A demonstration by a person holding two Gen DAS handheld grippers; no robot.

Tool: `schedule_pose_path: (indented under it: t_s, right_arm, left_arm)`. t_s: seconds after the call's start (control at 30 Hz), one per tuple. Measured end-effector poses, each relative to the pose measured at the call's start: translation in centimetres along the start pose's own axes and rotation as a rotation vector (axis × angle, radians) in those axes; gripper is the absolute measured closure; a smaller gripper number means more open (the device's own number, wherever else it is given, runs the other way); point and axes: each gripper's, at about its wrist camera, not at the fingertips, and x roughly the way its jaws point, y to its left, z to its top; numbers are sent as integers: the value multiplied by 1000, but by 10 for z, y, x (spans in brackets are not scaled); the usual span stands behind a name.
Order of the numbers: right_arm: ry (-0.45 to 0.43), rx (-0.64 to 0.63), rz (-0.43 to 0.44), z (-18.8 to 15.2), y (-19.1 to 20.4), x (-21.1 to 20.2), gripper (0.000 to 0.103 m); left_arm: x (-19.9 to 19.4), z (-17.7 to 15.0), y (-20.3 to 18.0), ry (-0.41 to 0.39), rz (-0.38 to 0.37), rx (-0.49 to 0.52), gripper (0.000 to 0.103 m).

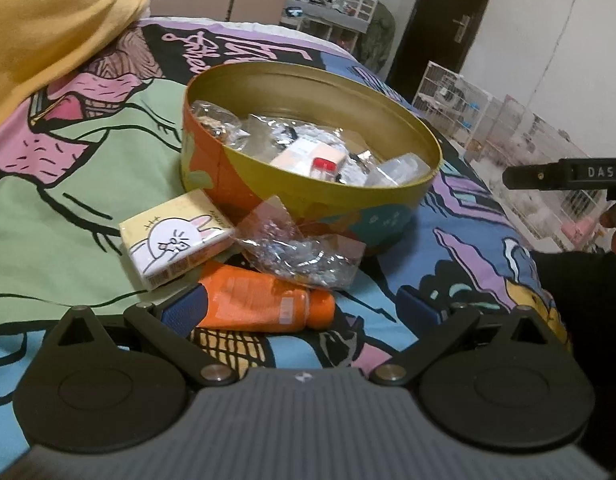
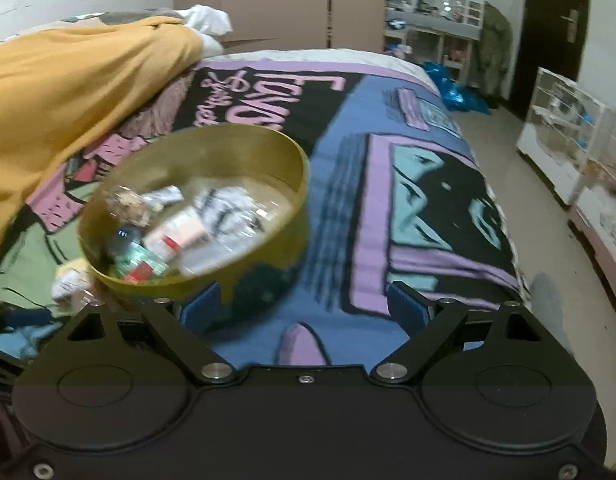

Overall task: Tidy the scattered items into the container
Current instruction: 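Move the left gripper onto the clear plastic bag beside the tin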

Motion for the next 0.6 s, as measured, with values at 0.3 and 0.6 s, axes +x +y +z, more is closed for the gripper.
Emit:
schedule_pose_path:
  t_s: [0.3,0.6]
  right_arm:
    - [-70,89,95,-15,-15,-1,5]
    - [-61,119,149,-14,-8,12,3]
  left_arm:
    - [-1,-2,-8,-11,18,37,0]
    - [-1,2,-11,-21,60,15,0]
